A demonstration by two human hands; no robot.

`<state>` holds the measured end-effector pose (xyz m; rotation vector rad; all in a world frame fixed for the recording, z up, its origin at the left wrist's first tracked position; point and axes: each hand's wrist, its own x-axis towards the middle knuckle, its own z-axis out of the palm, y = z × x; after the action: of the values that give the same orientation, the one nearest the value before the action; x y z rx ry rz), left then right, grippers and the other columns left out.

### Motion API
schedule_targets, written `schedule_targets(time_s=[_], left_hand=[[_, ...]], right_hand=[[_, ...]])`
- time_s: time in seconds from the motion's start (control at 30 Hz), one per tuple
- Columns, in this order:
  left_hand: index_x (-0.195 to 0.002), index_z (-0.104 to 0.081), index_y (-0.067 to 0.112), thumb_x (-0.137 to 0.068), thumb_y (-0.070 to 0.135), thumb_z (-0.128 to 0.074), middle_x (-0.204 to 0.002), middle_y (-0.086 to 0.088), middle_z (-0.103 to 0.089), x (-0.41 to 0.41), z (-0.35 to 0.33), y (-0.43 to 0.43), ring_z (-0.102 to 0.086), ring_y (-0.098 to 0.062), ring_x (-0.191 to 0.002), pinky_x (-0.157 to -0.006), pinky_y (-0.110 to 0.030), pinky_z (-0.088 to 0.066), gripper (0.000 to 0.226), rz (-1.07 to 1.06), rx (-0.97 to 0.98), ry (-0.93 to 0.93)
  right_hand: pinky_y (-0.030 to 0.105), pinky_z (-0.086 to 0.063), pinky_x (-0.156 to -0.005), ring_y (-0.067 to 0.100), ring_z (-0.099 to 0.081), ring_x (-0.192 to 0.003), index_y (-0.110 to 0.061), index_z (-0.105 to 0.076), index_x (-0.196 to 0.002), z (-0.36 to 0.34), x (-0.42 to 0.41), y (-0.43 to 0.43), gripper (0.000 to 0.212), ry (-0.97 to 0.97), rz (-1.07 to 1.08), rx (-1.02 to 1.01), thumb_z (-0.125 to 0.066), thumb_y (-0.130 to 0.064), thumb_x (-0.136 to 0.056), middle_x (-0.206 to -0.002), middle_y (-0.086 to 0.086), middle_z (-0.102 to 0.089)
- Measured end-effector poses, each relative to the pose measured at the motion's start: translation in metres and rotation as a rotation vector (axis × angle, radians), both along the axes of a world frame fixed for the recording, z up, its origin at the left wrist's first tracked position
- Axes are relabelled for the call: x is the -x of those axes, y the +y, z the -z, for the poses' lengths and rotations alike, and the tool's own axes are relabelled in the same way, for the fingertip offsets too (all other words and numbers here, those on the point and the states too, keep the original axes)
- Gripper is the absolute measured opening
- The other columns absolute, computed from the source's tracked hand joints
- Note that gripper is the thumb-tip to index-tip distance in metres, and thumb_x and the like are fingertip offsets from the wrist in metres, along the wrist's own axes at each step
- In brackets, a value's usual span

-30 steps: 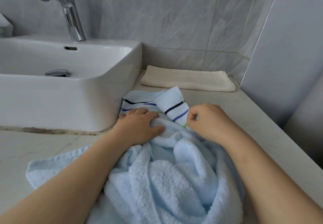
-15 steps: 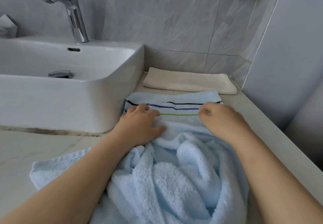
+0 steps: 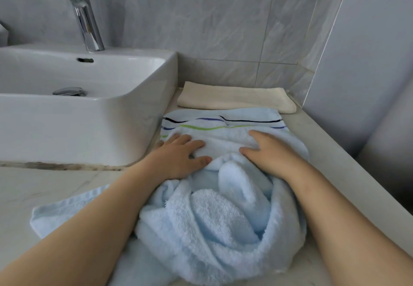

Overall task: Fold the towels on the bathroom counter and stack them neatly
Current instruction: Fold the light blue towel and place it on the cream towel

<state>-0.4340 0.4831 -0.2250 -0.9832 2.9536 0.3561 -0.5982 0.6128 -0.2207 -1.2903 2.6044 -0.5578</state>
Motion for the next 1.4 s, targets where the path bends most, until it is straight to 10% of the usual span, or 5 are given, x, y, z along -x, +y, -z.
schedule_targets(time_s=[0.37,0.67,0.9,1.13,1.4], left_hand=[[-0.081,-0.056,0.02,-0.091,0.042,-0.053,-0.065,0.006,-0.05,-0.029,-0.032,0.026,-0.043,-0.005,-0.059,-0.053,-0.022,-0.033,0.025,-0.118,-0.02,0.449],[-0.078,-0.061,0.034,-0.088,0.039,-0.055,-0.074,0.008,-0.063,-0.109,-0.009,0.072,-0.057,-0.006,-0.074,-0.068,-0.023,-0.043,0.012,-0.105,-0.111,0.553],[-0.116,-0.057,0.041,-0.071,0.077,-0.022,-0.113,0.026,-0.054,-0.137,-0.001,0.089,-0.05,-0.005,-0.109,-0.102,-0.032,-0.035,0.067,-0.008,-0.098,0.434],[-0.113,-0.057,0.043,-0.093,0.034,-0.05,-0.101,0.012,-0.059,-0.141,-0.017,0.104,-0.054,-0.007,-0.09,-0.08,-0.022,-0.041,0.023,-0.08,-0.142,0.372],[-0.084,-0.061,0.042,-0.084,0.005,-0.063,-0.085,0.01,-0.067,-0.138,-0.03,0.115,-0.063,-0.016,-0.08,-0.069,-0.029,-0.051,0.037,-0.205,-0.235,0.916]], right_hand=[[0.031,-0.039,-0.063,0.017,-0.045,-0.06,-0.011,-0.057,-0.071,-0.015,-0.057,0.046,0.021,0.105,0.028,0.677,-0.058,-0.023,-0.089,-0.056,-0.001,-0.049],[0.009,-0.042,-0.082,-0.006,-0.056,-0.098,-0.058,-0.039,-0.11,0.017,-0.112,0.12,0.055,-0.105,-0.364,0.576,-0.042,-0.088,-0.063,-0.102,-0.026,-0.06],[0.027,-0.041,-0.075,0.005,-0.058,-0.086,-0.034,-0.06,-0.095,0.027,-0.11,0.108,0.028,0.249,-0.341,0.472,-0.05,-0.049,-0.073,-0.081,-0.025,-0.054],[0.045,-0.037,-0.091,0.037,-0.048,-0.117,-0.014,-0.064,-0.111,0.032,-0.103,0.111,0.033,0.294,0.188,0.528,-0.061,-0.009,-0.079,-0.126,0.009,-0.057],[0.02,-0.025,-0.097,0.006,-0.039,-0.116,-0.042,-0.045,-0.116,0.022,-0.117,0.117,0.058,0.333,-0.373,0.584,-0.056,-0.02,-0.063,-0.114,-0.027,-0.049]])
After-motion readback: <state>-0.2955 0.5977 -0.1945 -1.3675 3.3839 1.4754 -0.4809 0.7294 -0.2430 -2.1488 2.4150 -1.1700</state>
